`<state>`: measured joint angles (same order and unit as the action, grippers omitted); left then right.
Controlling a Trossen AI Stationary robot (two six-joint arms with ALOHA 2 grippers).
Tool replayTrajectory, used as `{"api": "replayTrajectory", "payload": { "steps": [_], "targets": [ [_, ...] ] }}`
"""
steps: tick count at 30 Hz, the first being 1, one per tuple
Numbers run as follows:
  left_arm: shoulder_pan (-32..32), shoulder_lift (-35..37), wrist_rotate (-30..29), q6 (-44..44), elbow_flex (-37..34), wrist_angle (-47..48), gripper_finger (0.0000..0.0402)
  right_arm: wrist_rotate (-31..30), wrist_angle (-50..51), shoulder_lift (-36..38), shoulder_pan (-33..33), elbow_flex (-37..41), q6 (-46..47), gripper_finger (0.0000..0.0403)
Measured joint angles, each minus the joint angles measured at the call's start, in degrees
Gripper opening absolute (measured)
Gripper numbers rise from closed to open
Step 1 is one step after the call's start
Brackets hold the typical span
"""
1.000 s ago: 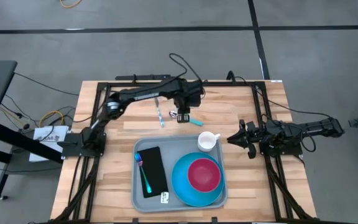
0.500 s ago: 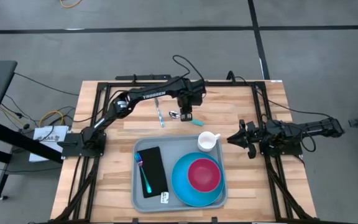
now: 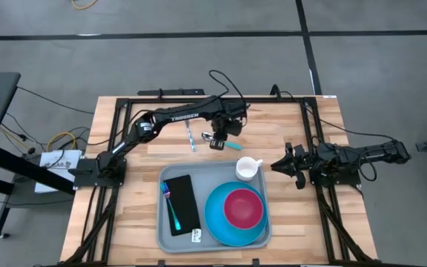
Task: Set up tray
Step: Put the blue spoon on the black napkin to the right of the blue fork
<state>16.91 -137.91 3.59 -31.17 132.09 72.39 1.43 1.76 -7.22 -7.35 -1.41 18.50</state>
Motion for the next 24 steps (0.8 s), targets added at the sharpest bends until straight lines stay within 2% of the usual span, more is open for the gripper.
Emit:
{"api": "replayTrajectory", "payload": {
  "steps": [5, 8, 14, 24],
  "targets": [
    [-0.96, 0.00, -5.09, -4.73, 0.00, -4.27, 0.0078, 0.00, 0.01, 0.01, 0.00, 0.00, -0.01, 0.0051],
    [-1.21, 0.00, -5.40, -5.78, 0.00, -5.80, 0.0078, 0.00, 0.01, 0.00, 0.01, 0.00, 0.00, 0.0051],
    [-1.49, -1.09, -7.55, -4.10, 0.03, -7.62, 0.0078, 0.00, 0.00, 0.00, 0.01, 0.00, 0.00, 0.0051],
    [-1.78, -5.60, -8.82, 2.56, 0.17, -2.19, 0.0078, 0.01, -0.09, 0.07, 0.01, 0.02, 0.00, 0.0051]
  ]
}}
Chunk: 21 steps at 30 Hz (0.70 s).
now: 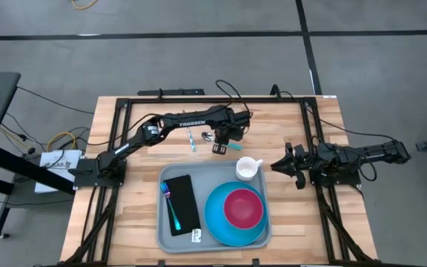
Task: Set up tray
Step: Put the blue spoon on the black napkin to the right of the blue fork
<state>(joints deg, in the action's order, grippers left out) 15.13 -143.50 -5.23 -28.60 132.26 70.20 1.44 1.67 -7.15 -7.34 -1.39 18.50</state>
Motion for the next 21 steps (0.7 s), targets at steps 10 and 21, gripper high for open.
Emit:
{"api": "replayTrajectory", "payload": {
  "steps": [10, 21],
  "targets": [
    [-0.19, -0.20, 2.37, 1.20, -0.26, -0.01, 0.0078, -0.01, 0.05, 0.05, 0.00, 0.00, 0.00, 0.0051],
    [-0.68, -0.20, 3.51, 1.38, -0.28, -0.27, 0.0078, -0.01, 0.06, 0.04, 0.00, 0.00, 0.00, 0.0051]
  ]
}}
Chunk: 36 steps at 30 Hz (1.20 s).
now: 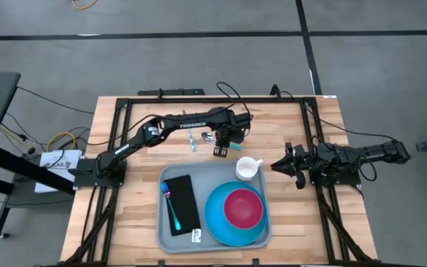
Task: Set up tray
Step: Put the blue spoon on the black napkin to the right of the blue fork
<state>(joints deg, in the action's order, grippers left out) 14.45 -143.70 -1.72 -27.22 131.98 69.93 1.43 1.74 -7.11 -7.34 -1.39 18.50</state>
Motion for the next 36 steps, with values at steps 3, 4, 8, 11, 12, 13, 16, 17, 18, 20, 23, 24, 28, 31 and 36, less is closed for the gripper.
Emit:
{"api": "replayTrajectory", "payload": {
  "steps": [3, 4, 8, 11, 12, 13, 16, 17, 18, 20, 23, 24, 28, 31, 36],
  "targets": [
    [0.10, 0.00, -0.04, -0.35, 0.00, -0.38, 0.0078, 0.01, 0.00, 0.00, -0.01, 0.00, -0.01, 0.0051],
    [0.10, 0.00, -0.08, -0.55, 0.00, -0.45, 0.0078, 0.00, 0.00, 0.00, 0.00, 0.00, 0.00, 0.0051],
    [0.05, 0.00, 0.95, -0.56, 0.00, -0.45, 0.0080, 0.00, 0.00, 0.00, 0.00, 0.00, 0.00, 0.0051],
    [0.03, 0.00, 1.44, 0.09, 0.00, -0.79, 0.0094, 0.00, 0.01, 0.00, -0.01, 0.00, 0.00, 0.0051],
    [0.04, 0.00, 1.44, 0.39, 0.00, -1.06, 0.0101, 0.00, 0.00, 0.00, -0.02, 0.00, 0.00, 0.0051],
    [0.05, 0.00, 1.40, 0.66, 0.00, -1.28, 0.0110, 0.00, 0.00, 0.00, -0.02, 0.00, 0.00, 0.0051],
    [0.05, 0.00, 0.72, 0.84, -0.02, -2.02, 0.0138, 0.01, 0.02, 0.00, 0.00, 0.00, 0.00, 0.0051],
    [0.03, 0.00, -0.49, 0.63, -0.02, -2.07, 0.0146, 0.00, 0.02, 0.00, -0.01, 0.00, 0.00, 0.0051],
    [-0.08, 0.00, -1.68, 0.55, -0.02, -2.03, 0.0153, 0.00, 0.02, 0.00, 0.00, 0.00, 0.00, 0.0051],
    [-0.21, 0.00, -3.38, 0.50, -0.02, -2.03, 0.0163, 0.00, 0.02, 0.00, -0.02, 0.00, 0.00, 0.0051],
    [-0.21, 0.00, -3.07, 0.39, -0.02, -1.97, 0.0170, 0.00, 0.02, 0.00, -0.01, 0.00, 0.00, 0.0051],
    [-0.21, 0.00, -2.37, 0.35, -0.02, -1.97, 0.0171, 0.00, 0.02, 0.00, -0.02, 0.00, -0.02, 0.0051],
    [-0.20, 0.00, 0.79, -1.01, -0.04, -1.87, 0.0170, 0.01, 0.02, 0.00, -0.01, 0.00, 0.00, 0.0051],
    [-0.25, 0.00, 1.40, -1.49, -0.04, -1.79, 0.0167, 0.00, 0.02, 0.00, 0.00, 0.00, 0.00, 0.0051],
    [-0.25, -1.01, 1.48, -2.43, -0.07, -1.56, 0.0167, 0.00, 0.02, 0.00, -0.02, 0.00, 0.00, 0.0051]
  ]
}}
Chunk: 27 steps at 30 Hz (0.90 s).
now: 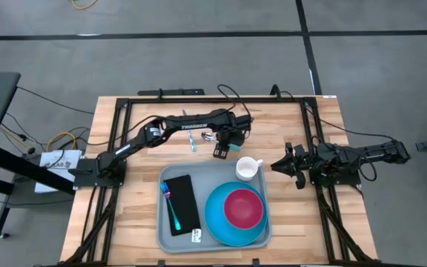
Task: Set up tray
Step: Put the blue spoon on the black napkin to the right of the blue fork
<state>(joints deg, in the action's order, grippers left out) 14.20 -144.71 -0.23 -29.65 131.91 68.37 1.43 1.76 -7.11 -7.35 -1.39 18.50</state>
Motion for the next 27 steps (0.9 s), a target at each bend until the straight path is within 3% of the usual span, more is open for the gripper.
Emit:
{"api": "replayTrajectory", "payload": {
  "steps": [10, 13, 20, 27],
  "targets": [
    [-0.02, -2.15, -3.70, -0.70, 0.24, 0.87, 0.0160, 0.01, -0.07, 0.00, 0.00, 0.00, 0.00, 0.0051],
    [0.00, -2.31, -3.30, -1.07, 0.77, 1.17, 0.0135, 0.01, -0.07, 0.01, 0.00, 0.00, -0.01, 0.0051],
    [0.00, -2.37, -1.99, -1.00, 0.94, 2.06, 0.0037, 0.00, -0.04, 0.00, 0.02, 0.00, 0.00, 0.0051],
    [-0.02, -2.81, -3.03, 1.30, 2.78, 4.35, 0.0037, 0.00, -0.02, 0.00, 0.02, 0.00, 0.00, 0.0051]
  ]
}}
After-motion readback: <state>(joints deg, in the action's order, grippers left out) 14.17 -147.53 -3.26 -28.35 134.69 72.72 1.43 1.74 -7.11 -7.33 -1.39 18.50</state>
